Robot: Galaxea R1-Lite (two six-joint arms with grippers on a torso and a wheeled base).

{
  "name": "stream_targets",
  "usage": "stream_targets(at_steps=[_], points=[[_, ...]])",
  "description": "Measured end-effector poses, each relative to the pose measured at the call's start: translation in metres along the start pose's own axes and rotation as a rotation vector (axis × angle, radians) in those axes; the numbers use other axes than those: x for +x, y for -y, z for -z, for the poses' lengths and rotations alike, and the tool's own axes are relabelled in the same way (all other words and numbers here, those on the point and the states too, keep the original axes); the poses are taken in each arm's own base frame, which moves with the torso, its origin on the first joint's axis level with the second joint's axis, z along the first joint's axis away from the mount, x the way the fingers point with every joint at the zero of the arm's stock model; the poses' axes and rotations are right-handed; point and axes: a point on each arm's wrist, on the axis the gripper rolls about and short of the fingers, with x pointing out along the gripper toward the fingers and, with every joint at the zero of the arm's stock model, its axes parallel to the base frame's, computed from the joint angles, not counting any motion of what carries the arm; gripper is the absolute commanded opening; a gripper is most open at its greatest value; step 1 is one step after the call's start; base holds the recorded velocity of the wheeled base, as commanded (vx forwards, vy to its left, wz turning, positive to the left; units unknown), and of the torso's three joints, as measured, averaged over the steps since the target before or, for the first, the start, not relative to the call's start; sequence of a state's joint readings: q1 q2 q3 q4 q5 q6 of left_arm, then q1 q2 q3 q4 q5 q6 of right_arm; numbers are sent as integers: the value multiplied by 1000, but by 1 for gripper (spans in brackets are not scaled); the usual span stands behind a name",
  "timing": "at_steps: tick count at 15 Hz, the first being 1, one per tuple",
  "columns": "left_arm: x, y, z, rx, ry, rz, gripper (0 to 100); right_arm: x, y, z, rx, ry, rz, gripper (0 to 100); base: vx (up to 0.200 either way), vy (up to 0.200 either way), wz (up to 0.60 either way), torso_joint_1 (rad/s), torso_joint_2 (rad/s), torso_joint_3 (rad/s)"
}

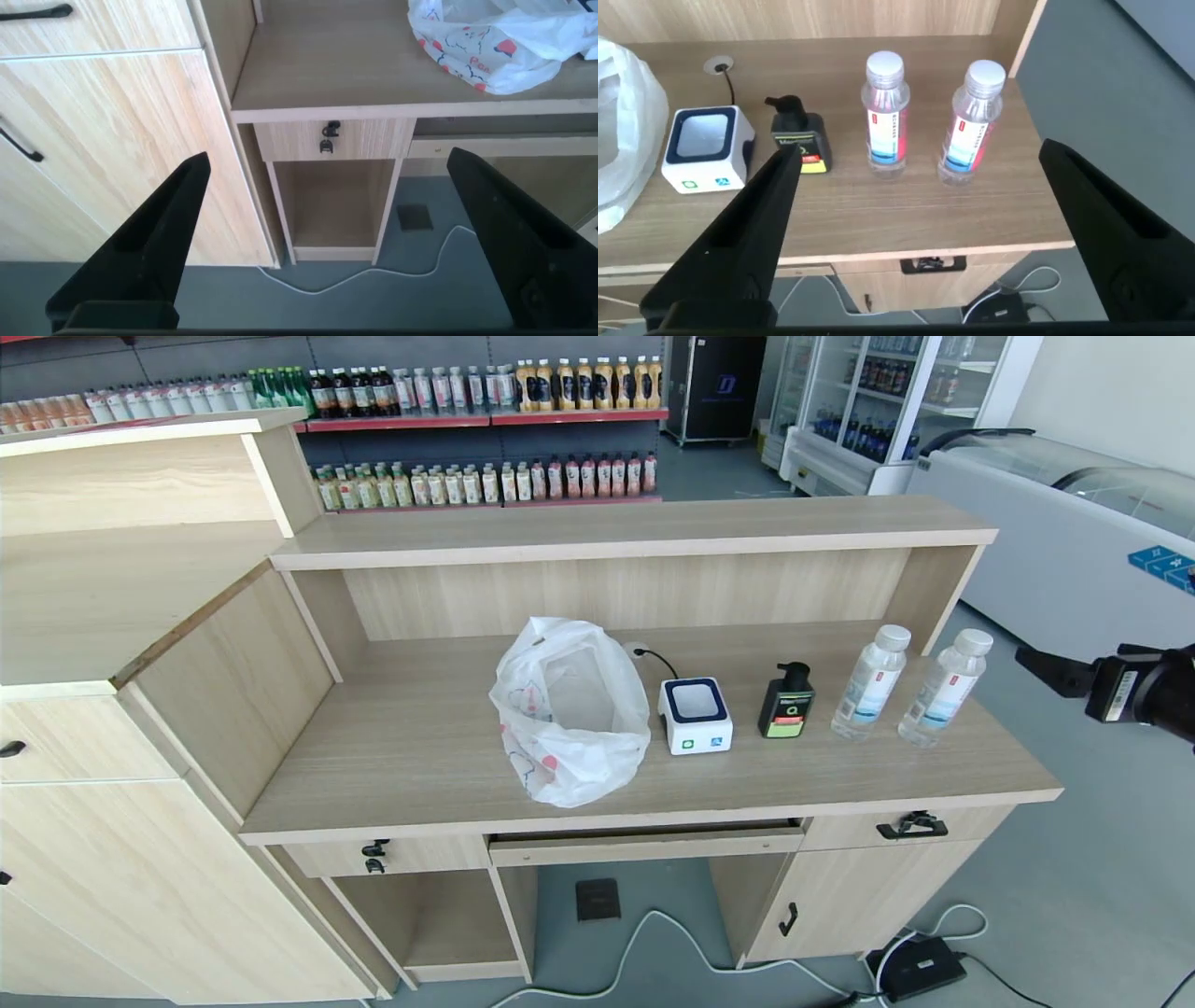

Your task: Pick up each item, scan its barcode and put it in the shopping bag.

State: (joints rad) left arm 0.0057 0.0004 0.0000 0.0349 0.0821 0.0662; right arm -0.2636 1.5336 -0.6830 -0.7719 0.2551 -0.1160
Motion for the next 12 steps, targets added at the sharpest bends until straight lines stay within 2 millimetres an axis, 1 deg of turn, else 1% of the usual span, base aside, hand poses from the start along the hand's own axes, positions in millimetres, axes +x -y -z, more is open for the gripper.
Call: stream_targets(at_steps=[2,5,7,12], points=[[0,0,0,0,0,0,100,29,14,4,3,1,-64,100,0,0,0,0,0,0],[0,0,0,0,0,0,100,62,26,15,15,-37,-91,100,0,0,0,0,0,0],[0,0,0,0,0,0,100,73,25,27,30,-91,-106,100,0,0,0,0,0,0],[0,0,0,0,0,0,100,94,22,51,2,-151,-152,100,0,0,0,0,0,0]])
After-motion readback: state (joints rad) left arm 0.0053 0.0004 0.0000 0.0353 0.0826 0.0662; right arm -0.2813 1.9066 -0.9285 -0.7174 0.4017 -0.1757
